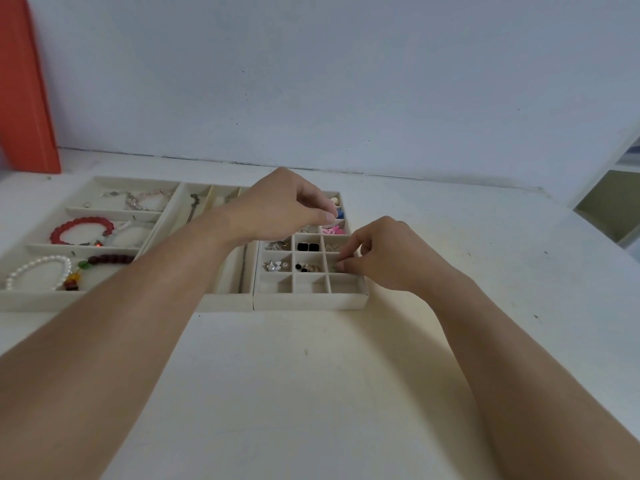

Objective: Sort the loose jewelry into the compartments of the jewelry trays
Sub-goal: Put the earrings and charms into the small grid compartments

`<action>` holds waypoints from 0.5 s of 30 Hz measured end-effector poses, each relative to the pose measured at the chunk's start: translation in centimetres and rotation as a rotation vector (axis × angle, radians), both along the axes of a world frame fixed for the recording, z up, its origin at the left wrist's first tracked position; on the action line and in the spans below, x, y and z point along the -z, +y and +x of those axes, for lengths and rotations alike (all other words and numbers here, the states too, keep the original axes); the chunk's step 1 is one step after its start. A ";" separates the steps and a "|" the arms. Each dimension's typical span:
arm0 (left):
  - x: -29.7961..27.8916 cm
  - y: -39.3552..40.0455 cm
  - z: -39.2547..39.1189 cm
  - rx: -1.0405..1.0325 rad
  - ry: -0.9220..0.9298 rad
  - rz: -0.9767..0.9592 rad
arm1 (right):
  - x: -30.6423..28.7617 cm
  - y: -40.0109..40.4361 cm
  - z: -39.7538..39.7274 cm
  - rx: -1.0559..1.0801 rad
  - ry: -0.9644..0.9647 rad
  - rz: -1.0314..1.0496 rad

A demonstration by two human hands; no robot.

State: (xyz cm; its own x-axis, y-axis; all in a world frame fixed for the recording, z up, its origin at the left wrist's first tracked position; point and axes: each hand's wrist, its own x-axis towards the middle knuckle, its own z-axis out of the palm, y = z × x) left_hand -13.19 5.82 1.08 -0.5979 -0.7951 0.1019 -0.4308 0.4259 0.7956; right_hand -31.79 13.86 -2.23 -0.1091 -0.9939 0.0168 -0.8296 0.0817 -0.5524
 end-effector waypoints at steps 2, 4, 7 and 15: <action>0.0 0.0 0.0 -0.002 0.002 0.007 | 0.0 0.0 0.0 0.004 0.008 0.005; 0.0 -0.1 0.0 0.000 -0.001 0.011 | 0.0 0.0 0.1 0.006 0.011 -0.001; 0.1 -0.2 0.0 -0.001 -0.001 0.017 | 0.1 0.0 0.2 0.021 -0.002 -0.025; 0.3 -0.4 -0.1 0.010 -0.019 0.008 | 0.3 -0.1 0.4 0.079 -0.002 -0.019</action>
